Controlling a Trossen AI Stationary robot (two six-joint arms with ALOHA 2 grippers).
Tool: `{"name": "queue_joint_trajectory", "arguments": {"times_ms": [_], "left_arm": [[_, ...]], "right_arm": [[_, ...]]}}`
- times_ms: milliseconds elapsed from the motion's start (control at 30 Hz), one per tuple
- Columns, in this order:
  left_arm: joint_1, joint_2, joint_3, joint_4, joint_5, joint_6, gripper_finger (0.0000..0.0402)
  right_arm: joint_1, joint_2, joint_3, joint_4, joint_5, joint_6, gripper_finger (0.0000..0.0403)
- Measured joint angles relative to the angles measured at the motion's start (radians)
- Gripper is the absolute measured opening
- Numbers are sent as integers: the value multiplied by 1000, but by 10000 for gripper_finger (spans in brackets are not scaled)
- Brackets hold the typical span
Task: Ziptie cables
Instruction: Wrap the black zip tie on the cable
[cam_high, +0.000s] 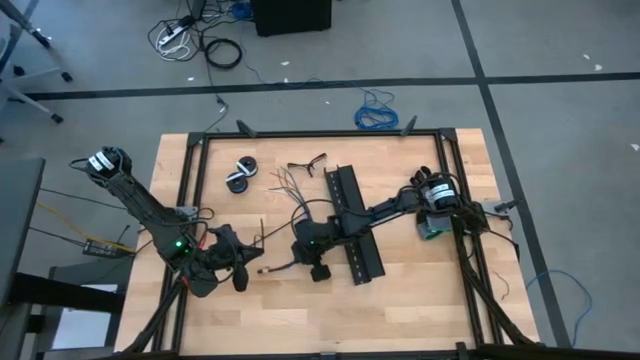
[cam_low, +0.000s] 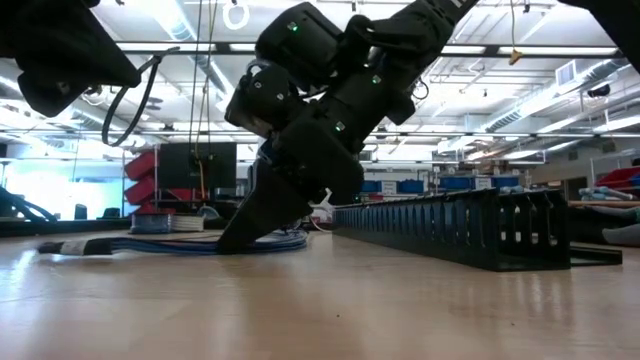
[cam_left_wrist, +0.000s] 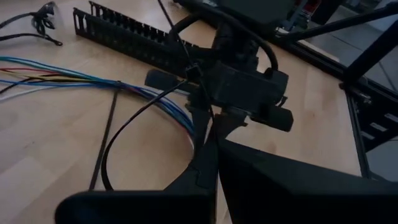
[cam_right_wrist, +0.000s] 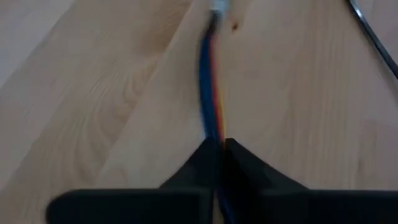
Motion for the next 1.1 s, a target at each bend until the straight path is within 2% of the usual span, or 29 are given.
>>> {"name": "queue_joint_trajectory", "arguments": {"times_ms": [133,300,400,533,867,1100], "left_arm": [[0,0,0,4,18,-4,0],[-8,0,-6,-3,90,-26,0],[-32,0,-25,-18,101,-59,0],[-57,0,-87,11,80,-110,0],[-59,5,-264,431,39,19,0],[-49,42,-270,451,25,26,0]], "right_arm": [[3,-11,-2,-2,17,3,6],[-5,-75,-8,-60,74,-6,2],[-6,-117,-8,-99,120,-21,1],[-2,-141,-7,-104,122,-25,1],[-3,-152,-6,-93,112,-30,0],[-3,-152,-6,-96,107,-22,0]]}}
